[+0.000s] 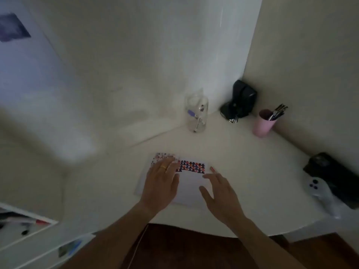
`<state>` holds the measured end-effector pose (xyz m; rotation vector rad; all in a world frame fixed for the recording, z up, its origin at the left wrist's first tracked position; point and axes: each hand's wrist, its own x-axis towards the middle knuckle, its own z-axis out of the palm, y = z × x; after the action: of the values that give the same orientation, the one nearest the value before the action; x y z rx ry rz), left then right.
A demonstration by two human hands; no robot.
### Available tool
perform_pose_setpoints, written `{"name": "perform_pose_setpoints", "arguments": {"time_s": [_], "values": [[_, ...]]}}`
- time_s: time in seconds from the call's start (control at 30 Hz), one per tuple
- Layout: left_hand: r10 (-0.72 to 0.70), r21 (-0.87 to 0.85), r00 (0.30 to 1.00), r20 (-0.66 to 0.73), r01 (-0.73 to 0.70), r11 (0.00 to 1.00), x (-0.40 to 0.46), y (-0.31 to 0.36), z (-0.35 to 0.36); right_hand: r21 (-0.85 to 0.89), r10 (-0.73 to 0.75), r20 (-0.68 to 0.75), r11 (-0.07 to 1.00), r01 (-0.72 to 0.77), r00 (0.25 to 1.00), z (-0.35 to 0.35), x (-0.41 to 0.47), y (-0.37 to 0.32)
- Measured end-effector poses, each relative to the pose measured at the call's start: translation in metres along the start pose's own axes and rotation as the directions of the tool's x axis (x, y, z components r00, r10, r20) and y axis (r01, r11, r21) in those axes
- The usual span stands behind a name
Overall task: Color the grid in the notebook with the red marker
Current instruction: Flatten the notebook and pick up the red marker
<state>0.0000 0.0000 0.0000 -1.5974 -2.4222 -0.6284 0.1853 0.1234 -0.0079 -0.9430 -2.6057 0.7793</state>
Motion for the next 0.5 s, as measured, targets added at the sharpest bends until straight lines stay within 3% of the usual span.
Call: {"name": "perform_pose_setpoints", "arguments": {"time_s": [0.17,0.27,0.5], "values": [[0.015,0.018,1.0,-0.006,-0.015,1.0,-0.019,-0.018,0.072,-0.053,-0.08,-0.02,0.995,0.079,0.997,0.062,0.007,0.035],[0.024,0.04,0.997,-0.078,-0.02,0.999,-0.034,-0.033,0.105,-0.146,-0.146,-0.052,0.98,0.137,0.988,0.091,0.007,0.053],[-0.012,0.071,0.991,-0.13,0.021,0.997,-0.047,-0.043,0.126,-0.266,-0.274,-0.219,0.94,0.213,0.936,0.115,0.005,0.067]]}}
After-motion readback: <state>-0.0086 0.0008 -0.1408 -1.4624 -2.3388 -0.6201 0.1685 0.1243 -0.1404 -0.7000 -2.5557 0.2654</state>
